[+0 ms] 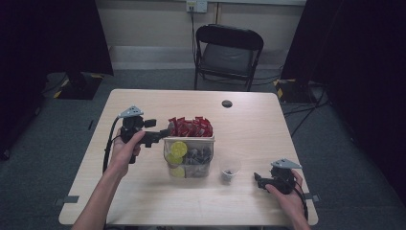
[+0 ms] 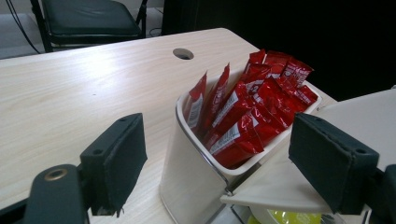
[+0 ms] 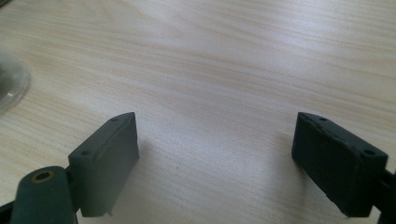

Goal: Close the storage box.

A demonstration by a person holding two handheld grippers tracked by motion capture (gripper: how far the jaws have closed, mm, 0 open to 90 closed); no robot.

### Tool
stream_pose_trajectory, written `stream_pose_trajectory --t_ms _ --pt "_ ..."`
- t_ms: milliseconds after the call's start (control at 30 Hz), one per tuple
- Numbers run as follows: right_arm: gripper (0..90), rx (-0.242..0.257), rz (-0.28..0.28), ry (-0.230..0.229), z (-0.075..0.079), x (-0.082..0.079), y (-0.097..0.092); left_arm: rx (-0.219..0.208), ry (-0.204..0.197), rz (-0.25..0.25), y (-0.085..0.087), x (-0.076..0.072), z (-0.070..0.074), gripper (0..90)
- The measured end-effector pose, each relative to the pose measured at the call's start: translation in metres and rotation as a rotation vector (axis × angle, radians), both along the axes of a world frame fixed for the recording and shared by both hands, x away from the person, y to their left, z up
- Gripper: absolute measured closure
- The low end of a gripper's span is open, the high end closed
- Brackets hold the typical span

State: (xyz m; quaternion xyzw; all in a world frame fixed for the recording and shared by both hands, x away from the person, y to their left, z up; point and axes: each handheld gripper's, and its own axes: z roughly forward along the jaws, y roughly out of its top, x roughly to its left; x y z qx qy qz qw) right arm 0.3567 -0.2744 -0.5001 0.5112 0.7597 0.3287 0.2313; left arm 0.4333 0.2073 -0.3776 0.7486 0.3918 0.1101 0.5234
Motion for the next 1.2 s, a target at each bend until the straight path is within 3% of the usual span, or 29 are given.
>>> stream_pose_trajectory --t_ms 567,667,1100,1133,1200 --pt "14.1 0.0 0.001 0.0 0.0 0.0 0.0 0.013 0.01 -0.014 -0.003 -0.005 -0.004 18.1" --pt "14.1 0.001 0.0 0.0 0.0 0.0 0.0 0.012 -0.025 -0.053 -0.006 -0.008 -0.005 17.5" --pt "14.1 0.001 -0.001 -0.001 0.0 0.0 0.0 0.091 0.036 -0.051 -0.009 -0.012 -0.023 15.8" --pt "14.1 0.002 -0.001 -0.001 0.0 0.0 0.0 0.083 0.037 -0.052 -0.009 -0.012 -0.024 15.8" --pt "14.1 0.001 -0.002 -0.001 0.0 0.0 0.0 0.109 0.046 -0.047 -0.009 -0.014 -0.027 15.9"
